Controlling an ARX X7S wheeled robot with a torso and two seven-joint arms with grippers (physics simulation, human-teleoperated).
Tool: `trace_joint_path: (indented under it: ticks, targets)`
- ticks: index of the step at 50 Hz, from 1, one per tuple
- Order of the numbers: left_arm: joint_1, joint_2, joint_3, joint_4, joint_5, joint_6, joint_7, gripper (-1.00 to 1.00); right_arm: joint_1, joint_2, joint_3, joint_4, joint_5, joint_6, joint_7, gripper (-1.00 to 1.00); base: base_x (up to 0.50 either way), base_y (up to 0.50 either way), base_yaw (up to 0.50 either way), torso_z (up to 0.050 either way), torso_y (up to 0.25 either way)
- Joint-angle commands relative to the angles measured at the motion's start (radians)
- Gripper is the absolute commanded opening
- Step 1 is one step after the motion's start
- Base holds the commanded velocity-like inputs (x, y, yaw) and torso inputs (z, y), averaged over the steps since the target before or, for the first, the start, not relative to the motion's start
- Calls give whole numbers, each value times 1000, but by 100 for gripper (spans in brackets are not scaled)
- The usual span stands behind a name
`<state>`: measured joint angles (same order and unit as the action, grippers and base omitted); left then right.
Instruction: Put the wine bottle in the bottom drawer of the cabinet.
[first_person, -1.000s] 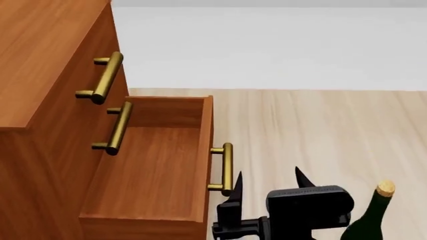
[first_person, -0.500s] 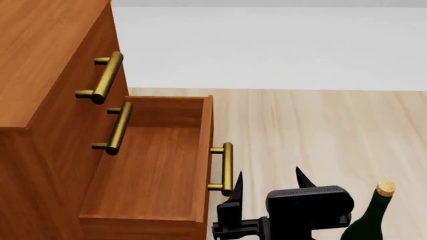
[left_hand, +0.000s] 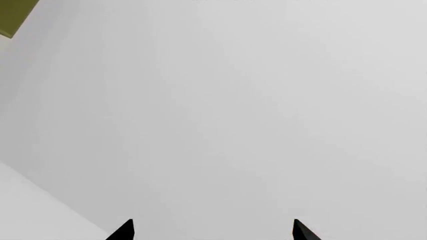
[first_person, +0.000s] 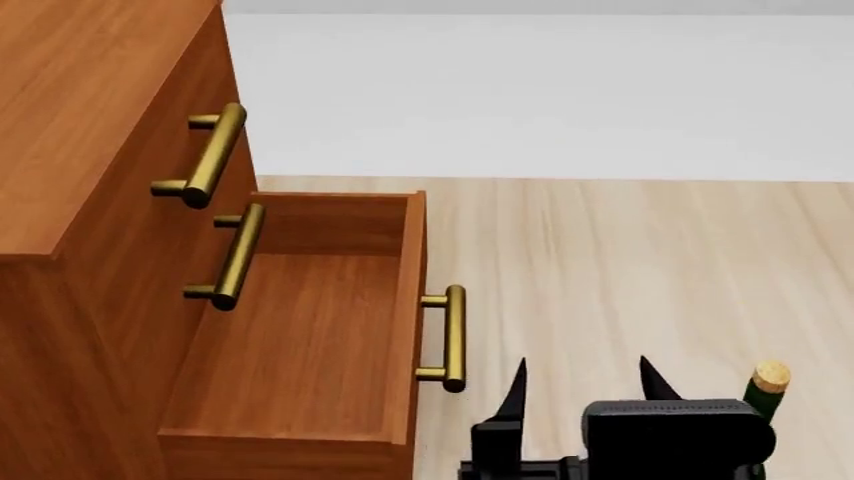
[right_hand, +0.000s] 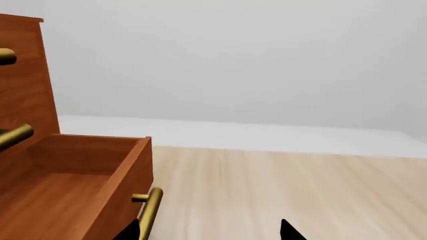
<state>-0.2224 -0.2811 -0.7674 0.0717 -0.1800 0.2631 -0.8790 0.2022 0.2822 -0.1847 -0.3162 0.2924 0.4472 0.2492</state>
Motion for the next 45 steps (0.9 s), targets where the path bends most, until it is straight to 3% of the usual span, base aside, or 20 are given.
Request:
trace_joint_path:
  ticks: [1,26,45]
  targets:
    - [8,7,0,-1,-1,13,2,100,-77,34,65,-119,48,58,37,100,0,0,0,0,0]
    - [42,23,3,139,-2,-88,-31,100,-197,80,202,-227,132,112,94,100,0,0,0,0,0]
    - [34,15,5,108,-2,-71,-29,100,-242,125,300,-299,166,195,159,100,0,0,0,0,0]
